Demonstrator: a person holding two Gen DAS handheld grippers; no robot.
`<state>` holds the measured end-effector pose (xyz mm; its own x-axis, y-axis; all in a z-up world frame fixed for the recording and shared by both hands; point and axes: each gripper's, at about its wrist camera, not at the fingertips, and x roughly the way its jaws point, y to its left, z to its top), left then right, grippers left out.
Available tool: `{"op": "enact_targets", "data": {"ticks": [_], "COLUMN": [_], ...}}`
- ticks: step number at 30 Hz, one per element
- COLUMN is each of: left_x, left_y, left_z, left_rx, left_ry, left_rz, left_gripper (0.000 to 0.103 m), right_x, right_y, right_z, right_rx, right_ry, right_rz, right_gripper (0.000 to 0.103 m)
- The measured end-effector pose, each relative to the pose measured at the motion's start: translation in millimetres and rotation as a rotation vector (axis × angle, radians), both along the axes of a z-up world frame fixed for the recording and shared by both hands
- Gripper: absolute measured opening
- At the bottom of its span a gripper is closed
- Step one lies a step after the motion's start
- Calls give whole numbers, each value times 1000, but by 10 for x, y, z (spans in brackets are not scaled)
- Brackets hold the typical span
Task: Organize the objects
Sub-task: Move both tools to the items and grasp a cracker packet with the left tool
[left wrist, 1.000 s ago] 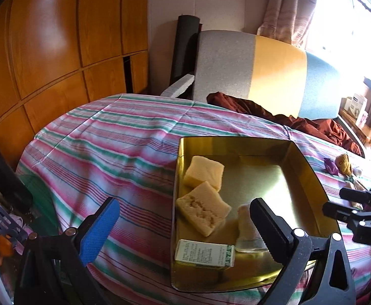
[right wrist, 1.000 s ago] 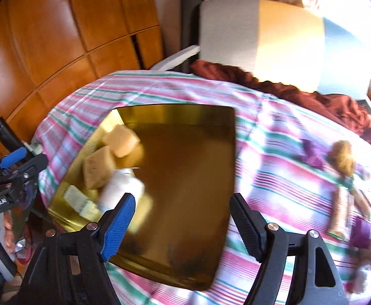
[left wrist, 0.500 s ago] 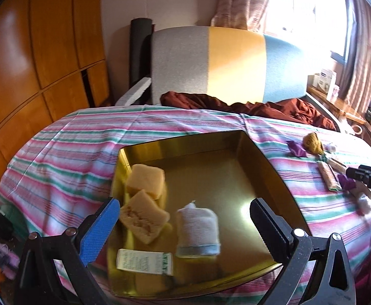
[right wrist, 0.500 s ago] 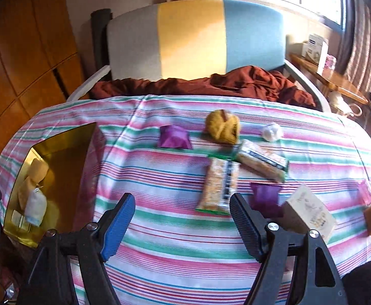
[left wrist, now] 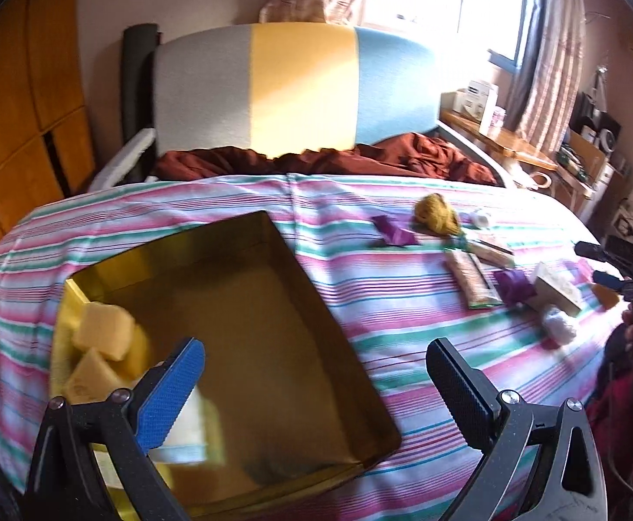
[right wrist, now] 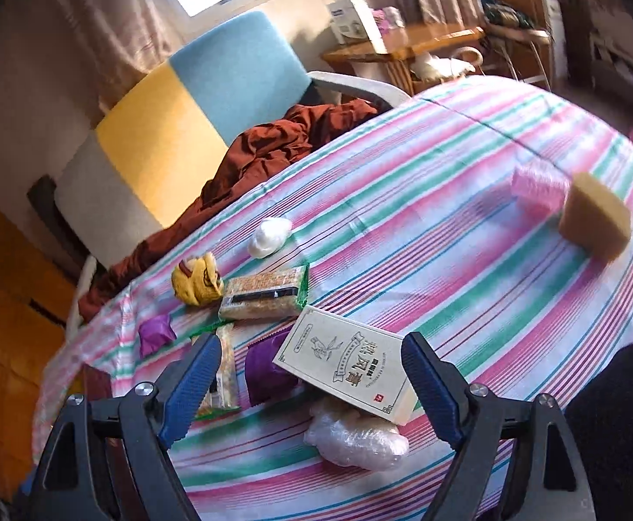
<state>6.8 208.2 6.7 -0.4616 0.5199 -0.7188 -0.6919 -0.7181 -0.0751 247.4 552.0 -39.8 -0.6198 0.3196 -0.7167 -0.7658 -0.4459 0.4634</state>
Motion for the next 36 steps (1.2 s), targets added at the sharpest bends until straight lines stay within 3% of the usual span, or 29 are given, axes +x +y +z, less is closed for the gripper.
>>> {"op": "enact_targets", "data": {"ticks": [3,6,13,17,24,31,36], "left_x": [91,205,409,380,214,78,13], "left_y": [306,605,1112,1325,1764,2304,2654], "left_z": [-79,-185,-419,-502,-615,-670,-871], "left_rx": [-12,-28,-70,-90,-111,-143,-219], "left_ry": [-44,-72,-131,-152,-213,-157,-133], "left_rz": [-95,-177,-293,-298,-280,-241,-238], "left_gripper": [103,103,101,99,82,83,83], "right_x": [150,177,111,100,115,91,99], "right_y": [72,53,77,77,70,64,78], "right_z": [-21,11,-34,-49,-38,-33,-43], "right_rx": [-20,-14,-56,-63,-61,-63,-70], "right_ry": [75,119,125,130,144,151,156], "right_rz": [-74,-65,-28,-16,-12,7,5], "right_gripper": [87,87,87,87,87,87,87]}}
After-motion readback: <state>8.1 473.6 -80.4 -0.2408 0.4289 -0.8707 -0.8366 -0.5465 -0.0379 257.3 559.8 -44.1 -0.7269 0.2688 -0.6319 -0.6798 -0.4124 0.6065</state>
